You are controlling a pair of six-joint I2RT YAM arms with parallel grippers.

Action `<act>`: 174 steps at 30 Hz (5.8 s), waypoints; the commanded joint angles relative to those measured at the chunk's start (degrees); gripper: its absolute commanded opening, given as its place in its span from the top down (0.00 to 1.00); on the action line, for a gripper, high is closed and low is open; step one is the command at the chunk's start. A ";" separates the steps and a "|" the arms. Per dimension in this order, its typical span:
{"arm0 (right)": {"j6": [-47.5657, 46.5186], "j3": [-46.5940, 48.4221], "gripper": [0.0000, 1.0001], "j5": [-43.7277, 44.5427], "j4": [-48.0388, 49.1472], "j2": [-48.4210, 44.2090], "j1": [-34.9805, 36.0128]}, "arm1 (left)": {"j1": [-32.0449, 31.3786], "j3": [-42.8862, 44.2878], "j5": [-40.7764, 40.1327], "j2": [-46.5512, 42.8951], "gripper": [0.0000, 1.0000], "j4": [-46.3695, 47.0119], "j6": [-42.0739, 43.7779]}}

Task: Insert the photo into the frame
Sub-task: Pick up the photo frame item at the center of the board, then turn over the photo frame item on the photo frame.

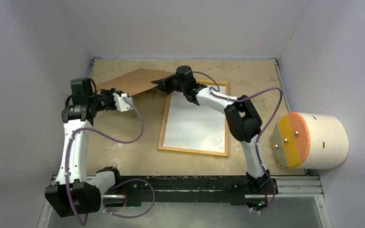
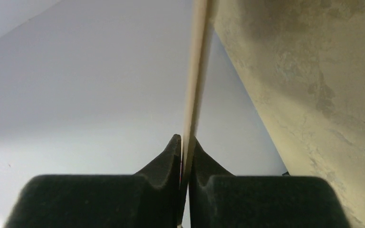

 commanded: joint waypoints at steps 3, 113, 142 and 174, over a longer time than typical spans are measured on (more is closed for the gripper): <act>-5.60 -0.51 0.50 -13.60 7.36 -6.71 0.79 | -0.46 0.59 -2.58 0.34 1.00 13.76 -7.00; -45.05 -8.75 1.00 -29.51 22.98 -19.55 -18.03 | 7.98 29.00 -29.23 18.80 0.04 28.69 -65.26; -38.59 -55.18 1.00 -27.84 24.71 -41.52 -38.26 | -1.87 8.63 -18.44 29.37 0.01 15.59 -52.92; -34.12 -58.92 1.00 -25.41 41.68 -29.18 -38.26 | -3.02 6.17 -20.65 28.64 0.00 14.64 -49.62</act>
